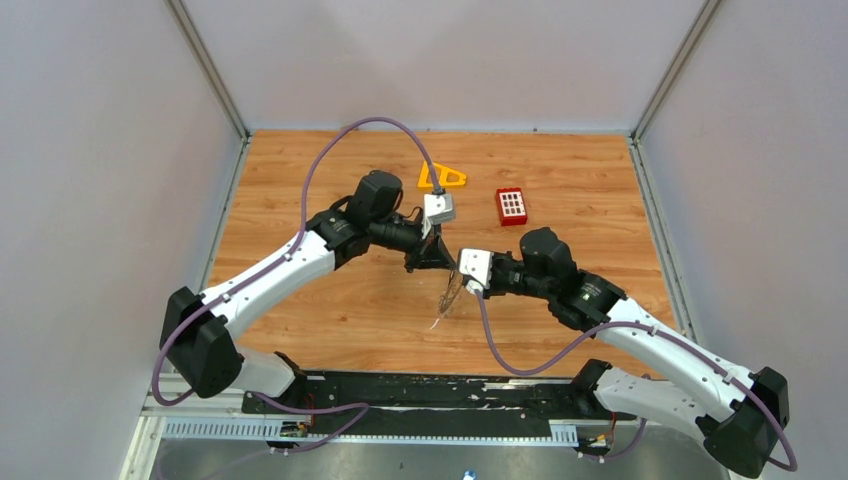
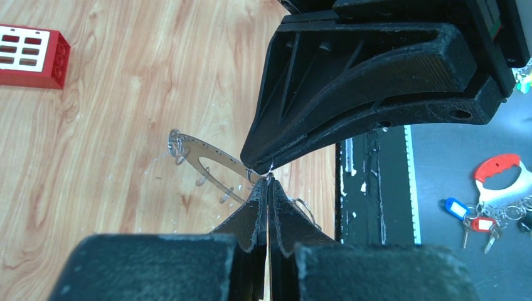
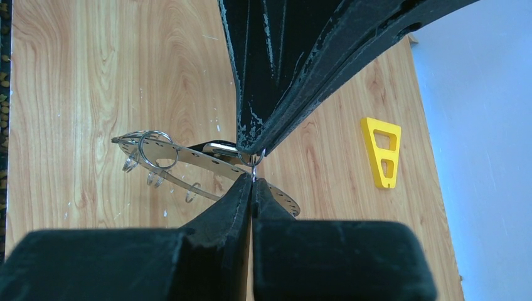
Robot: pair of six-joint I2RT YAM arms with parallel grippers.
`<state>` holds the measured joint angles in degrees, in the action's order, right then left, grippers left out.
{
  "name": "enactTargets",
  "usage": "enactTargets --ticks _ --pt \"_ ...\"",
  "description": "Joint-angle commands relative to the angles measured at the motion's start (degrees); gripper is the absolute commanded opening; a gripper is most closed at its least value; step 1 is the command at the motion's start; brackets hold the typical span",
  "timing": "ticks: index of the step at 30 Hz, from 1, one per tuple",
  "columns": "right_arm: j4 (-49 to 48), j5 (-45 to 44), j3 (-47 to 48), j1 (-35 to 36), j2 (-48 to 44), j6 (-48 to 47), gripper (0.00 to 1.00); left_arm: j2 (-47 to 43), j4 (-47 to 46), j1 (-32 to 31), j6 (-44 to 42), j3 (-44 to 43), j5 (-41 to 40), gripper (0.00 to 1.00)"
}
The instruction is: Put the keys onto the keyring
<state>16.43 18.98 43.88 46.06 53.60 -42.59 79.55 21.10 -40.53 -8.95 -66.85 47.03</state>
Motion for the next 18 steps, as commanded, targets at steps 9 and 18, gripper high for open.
enactTargets --ticks 9,18 --pt "-0.7 1.2 1.8 0.3 -0.6 -0.2 0.0 1.1 7.7 0.3 -9.1 -6.5 -5.2 0.0" --pt "0.0 2.3 2.3 -0.2 -0.5 0.3 0.0 3.2 14.9 0.3 -18.8 -9.9 -6.0 0.0"
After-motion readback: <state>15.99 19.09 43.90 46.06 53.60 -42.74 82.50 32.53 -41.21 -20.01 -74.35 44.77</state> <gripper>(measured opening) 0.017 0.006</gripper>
